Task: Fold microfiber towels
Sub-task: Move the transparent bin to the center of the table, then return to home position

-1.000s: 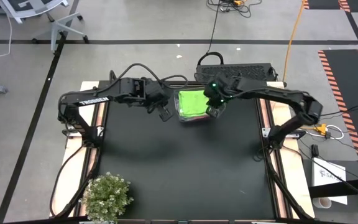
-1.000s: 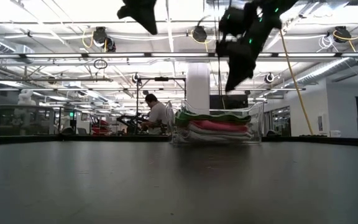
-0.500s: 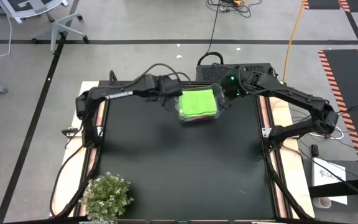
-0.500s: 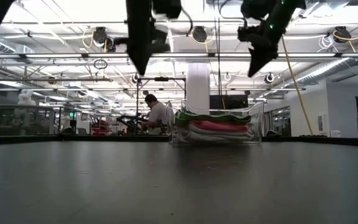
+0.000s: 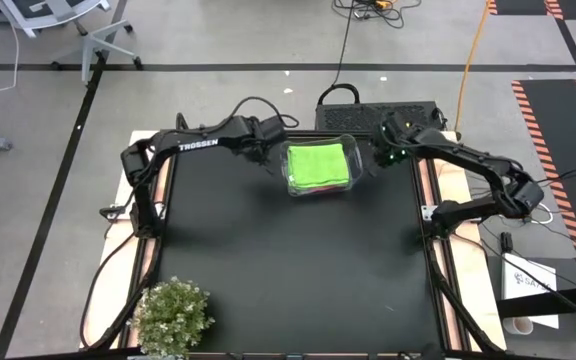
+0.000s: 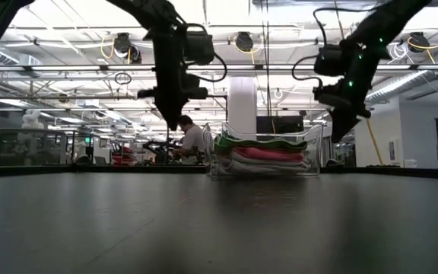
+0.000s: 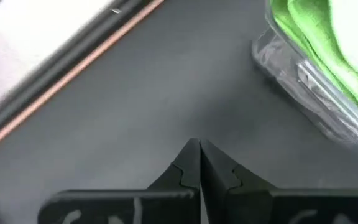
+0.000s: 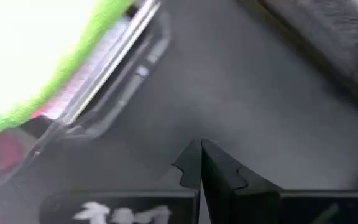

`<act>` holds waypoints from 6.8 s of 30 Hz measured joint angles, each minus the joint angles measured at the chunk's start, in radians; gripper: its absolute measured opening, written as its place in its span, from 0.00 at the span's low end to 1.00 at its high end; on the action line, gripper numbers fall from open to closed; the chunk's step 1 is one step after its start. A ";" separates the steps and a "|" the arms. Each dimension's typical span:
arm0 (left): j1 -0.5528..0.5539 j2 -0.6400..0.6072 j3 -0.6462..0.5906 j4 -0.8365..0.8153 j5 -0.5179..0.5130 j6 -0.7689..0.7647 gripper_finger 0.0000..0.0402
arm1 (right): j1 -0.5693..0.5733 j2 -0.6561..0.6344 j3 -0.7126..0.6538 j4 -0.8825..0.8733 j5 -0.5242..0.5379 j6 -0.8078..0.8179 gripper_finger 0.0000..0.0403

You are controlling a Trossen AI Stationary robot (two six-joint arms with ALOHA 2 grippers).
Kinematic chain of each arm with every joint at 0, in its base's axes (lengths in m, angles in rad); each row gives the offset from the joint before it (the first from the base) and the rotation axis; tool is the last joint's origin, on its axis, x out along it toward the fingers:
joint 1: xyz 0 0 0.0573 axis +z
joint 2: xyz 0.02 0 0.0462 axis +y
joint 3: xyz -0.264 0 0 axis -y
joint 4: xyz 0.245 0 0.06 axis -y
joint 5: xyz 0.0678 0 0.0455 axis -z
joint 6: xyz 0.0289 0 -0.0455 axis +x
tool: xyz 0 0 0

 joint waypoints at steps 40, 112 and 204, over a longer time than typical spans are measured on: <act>-0.149 0.003 -0.125 0.164 0.052 -0.109 0.01 | 0.316 -0.001 -0.173 0.376 -0.169 0.374 0.00; -0.476 -0.046 -0.124 0.005 0.036 -0.415 0.08 | 0.744 -0.098 -0.169 0.137 -0.124 0.659 0.02; -0.615 -1.418 -1.461 0.992 -0.201 -0.193 0.01 | 0.621 -1.283 -0.868 0.693 -0.066 0.478 0.00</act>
